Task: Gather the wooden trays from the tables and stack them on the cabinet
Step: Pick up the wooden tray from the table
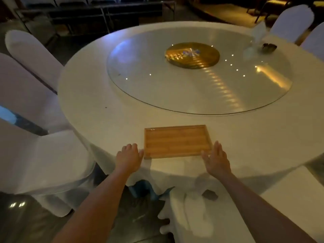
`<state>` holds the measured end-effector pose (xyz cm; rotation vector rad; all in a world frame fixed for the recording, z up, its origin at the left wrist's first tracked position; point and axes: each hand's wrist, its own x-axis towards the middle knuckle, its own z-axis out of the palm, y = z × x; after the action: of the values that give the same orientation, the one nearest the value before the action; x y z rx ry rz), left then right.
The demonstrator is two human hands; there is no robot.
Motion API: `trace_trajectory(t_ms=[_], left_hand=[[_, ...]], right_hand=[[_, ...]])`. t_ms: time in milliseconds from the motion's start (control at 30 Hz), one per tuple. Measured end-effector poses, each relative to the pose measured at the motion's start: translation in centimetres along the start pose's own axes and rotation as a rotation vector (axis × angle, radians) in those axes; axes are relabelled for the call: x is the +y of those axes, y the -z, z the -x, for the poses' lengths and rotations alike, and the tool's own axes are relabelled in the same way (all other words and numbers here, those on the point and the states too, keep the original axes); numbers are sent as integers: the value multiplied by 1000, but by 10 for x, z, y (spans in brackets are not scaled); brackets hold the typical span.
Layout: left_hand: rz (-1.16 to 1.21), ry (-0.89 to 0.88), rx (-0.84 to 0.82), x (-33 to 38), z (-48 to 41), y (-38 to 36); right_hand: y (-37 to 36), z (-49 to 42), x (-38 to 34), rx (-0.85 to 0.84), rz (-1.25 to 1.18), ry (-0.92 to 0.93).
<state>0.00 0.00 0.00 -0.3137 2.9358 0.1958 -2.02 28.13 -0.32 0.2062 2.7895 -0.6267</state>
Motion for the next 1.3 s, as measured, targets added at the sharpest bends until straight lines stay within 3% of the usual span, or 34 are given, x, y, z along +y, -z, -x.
trace_trajectory(t_ms=[200, 400, 567, 767, 1033, 1300], left_hand=[[13, 54, -154, 15, -44, -29], [134, 158, -165, 24, -59, -41], [144, 145, -158, 23, -63, -41], [263, 197, -202, 22, -66, -35], [461, 274, -222, -16, -57, -6], [538, 479, -103, -119, -16, 38]], right_hand=[[-11, -43, 5, 14, -107, -148], [-16, -64, 13, 0, -113, -257], [-25, -66, 5, 59, -55, -315], [-24, -63, -5, 97, -141, -356], [-15, -54, -42, 42, -410, -263], [-32, -40, -150, -112, -552, -44]])
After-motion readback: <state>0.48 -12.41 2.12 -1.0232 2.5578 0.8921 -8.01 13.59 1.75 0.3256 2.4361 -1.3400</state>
